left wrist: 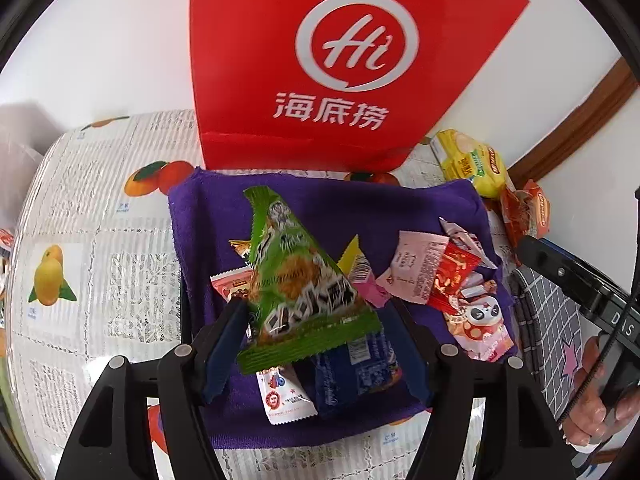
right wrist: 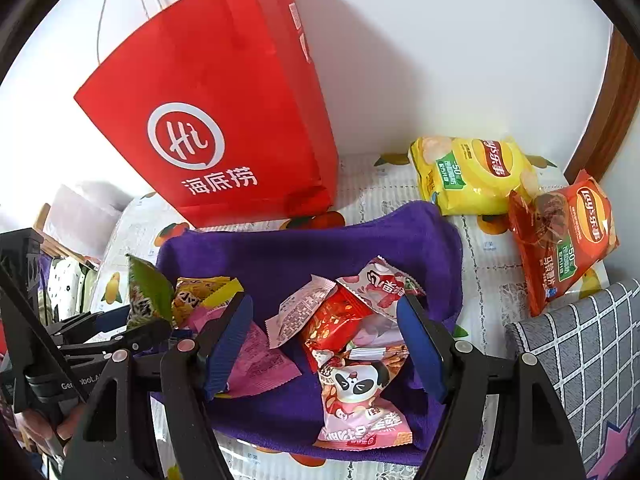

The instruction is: Organize snacks

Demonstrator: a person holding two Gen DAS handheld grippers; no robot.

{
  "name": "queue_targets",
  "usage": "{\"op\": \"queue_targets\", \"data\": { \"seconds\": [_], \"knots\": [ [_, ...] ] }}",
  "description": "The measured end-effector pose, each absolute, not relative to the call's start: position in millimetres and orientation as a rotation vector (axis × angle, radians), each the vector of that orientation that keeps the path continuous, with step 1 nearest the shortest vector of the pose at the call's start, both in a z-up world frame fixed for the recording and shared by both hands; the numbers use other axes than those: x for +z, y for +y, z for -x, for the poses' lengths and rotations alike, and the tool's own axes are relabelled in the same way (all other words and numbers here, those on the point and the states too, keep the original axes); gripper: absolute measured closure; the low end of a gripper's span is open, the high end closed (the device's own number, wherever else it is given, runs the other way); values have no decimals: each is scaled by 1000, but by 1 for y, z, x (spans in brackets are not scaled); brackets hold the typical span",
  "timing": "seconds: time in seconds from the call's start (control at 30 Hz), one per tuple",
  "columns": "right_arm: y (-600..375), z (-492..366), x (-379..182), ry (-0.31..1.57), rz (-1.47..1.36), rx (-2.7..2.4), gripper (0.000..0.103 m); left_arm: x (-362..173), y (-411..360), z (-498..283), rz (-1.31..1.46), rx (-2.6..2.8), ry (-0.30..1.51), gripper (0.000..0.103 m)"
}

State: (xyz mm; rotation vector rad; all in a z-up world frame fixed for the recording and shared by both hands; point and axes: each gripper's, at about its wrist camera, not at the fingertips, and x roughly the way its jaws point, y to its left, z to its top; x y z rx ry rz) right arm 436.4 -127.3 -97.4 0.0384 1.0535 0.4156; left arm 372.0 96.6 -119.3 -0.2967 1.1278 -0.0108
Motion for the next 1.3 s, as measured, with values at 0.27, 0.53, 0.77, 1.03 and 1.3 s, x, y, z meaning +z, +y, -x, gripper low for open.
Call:
{"op": "queue_targets", "data": {
  "seconds": [0.27, 0.53, 0.77, 1.03, 1.3],
  "knots": [
    [-120, -423, -82, 1010, -9, 441, 29, -98, 86, -365, 263, -63, 1070, 27],
    [-113, -414, -74, 984, 25, 449, 29, -87, 87, -359, 281, -104, 1019, 26],
    [-107, -407, -70, 961, 78, 438, 29, -86, 85, -359, 257, -70, 1011, 26],
    [-108, -398, -58, 936, 85, 406, 29, -87, 85, -358, 249, -24, 1030, 26],
    [-121, -357, -44, 901, 42, 349, 28, -60, 73, -338, 213, -37, 970, 26]
  ]
}}
